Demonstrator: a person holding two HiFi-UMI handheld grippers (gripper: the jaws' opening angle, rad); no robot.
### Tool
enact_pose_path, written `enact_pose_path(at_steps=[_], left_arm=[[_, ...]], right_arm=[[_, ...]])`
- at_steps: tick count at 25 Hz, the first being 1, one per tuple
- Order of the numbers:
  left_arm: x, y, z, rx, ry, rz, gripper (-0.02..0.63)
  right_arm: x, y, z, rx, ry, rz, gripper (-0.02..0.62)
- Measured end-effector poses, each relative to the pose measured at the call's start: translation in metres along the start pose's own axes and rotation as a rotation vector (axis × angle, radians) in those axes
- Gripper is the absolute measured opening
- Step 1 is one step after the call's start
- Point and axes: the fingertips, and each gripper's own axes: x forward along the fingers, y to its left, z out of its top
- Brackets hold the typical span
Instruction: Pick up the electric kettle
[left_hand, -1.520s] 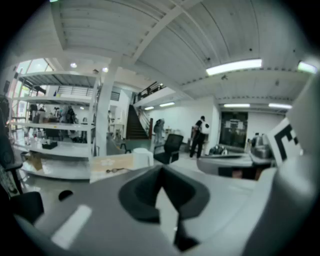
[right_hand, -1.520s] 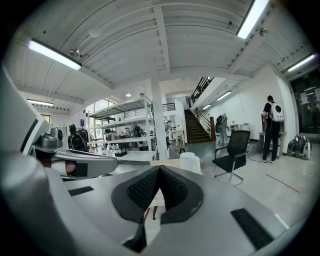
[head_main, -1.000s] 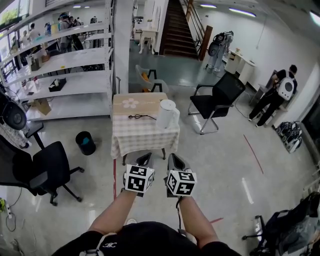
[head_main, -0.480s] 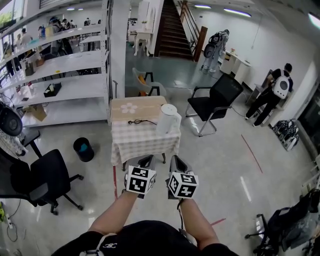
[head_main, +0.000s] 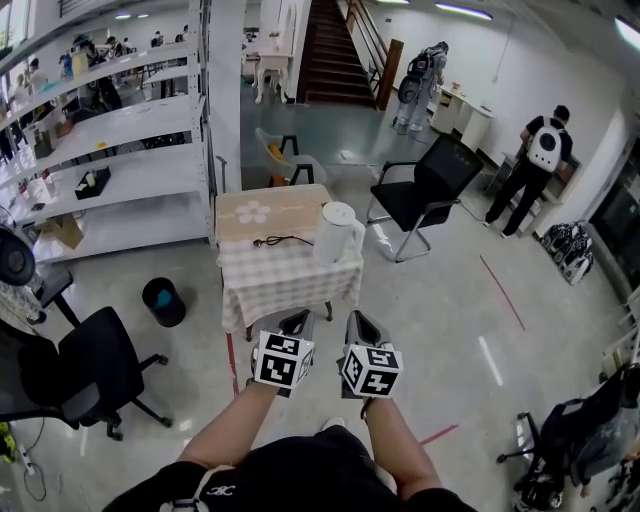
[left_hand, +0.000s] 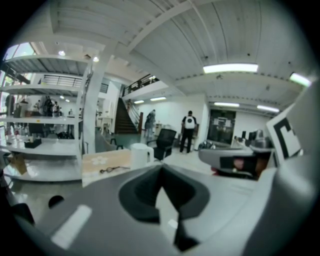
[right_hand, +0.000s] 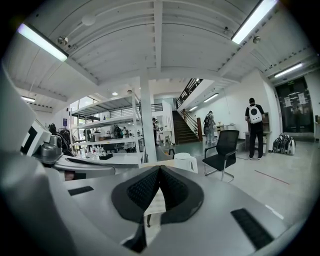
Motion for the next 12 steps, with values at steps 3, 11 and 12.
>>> enact_pose_path(at_steps=[3,11,12], left_arm=[[0.013,0.005,-0.002,0.004,0.008,-0.005,-0.002],[0.077,0.022,0.010,0.006,0.025,-0.004,-0.002],[0.087,0.024,0.014,0.011,0.025,-0.002,-0.002]], right_arm=[[0.013,-0.009,-0.001,0.007,-0.001,-0.008,-0.002],[0.074,-0.047,0.006,0.030,-0.002,-0.007,-0.002],[0.085,-0.054,0.009,0.034,-0.004,-0.006,-0.002]])
